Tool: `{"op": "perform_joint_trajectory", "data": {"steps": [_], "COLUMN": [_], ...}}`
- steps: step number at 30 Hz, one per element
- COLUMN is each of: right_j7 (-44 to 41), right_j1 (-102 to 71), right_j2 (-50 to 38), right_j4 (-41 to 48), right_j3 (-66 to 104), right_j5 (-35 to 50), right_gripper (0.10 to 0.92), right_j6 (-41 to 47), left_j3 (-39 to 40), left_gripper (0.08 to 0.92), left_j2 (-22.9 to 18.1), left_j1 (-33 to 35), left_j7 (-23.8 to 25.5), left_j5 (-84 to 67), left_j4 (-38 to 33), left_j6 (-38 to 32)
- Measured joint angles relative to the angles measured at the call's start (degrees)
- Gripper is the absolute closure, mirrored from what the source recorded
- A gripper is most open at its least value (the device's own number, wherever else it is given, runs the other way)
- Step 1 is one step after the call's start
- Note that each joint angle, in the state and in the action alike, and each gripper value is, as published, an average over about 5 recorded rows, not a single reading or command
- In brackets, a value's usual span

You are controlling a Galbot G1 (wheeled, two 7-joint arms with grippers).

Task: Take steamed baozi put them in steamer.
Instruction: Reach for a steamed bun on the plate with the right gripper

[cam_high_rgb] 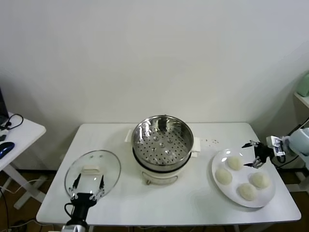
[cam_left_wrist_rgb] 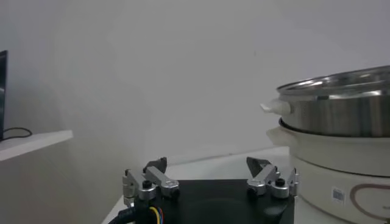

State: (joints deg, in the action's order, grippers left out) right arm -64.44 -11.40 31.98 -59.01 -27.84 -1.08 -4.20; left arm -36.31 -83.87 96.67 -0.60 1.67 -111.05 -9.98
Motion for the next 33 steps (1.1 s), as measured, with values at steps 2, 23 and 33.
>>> {"op": "perform_joint_trajectory", "data": {"steps": [2,23,33], "right_j7": [-0.7,-1.68,-1.97], "right_j1": [2.28,8.81,8.81], "right_j2": [1.33,11.78,13.21], "right_j4": [2.16,14.49,15.96], "right_j3": [-3.14,-12.15,-12.63], "right_j5": [-0.31,-3.37,-4.02], "right_gripper": [0.203,0.203,0.203], "right_j6": [-0.1,-1.07,-1.1], "left_j3": [-0.04,-0.36,-0.67], "left_gripper": [0.177,0.177,0.177], "left_j2": [0.01,0.19,0.17], "left_j1": [-0.18,-1.12,-1.44], "left_j7": [-0.05,-0.45,-0.68], "left_j5": [0.03,0.4,0.44], "left_j4": [0.03,1.02,1.25], "left_j6": [0.19,0.63,0.67]}}
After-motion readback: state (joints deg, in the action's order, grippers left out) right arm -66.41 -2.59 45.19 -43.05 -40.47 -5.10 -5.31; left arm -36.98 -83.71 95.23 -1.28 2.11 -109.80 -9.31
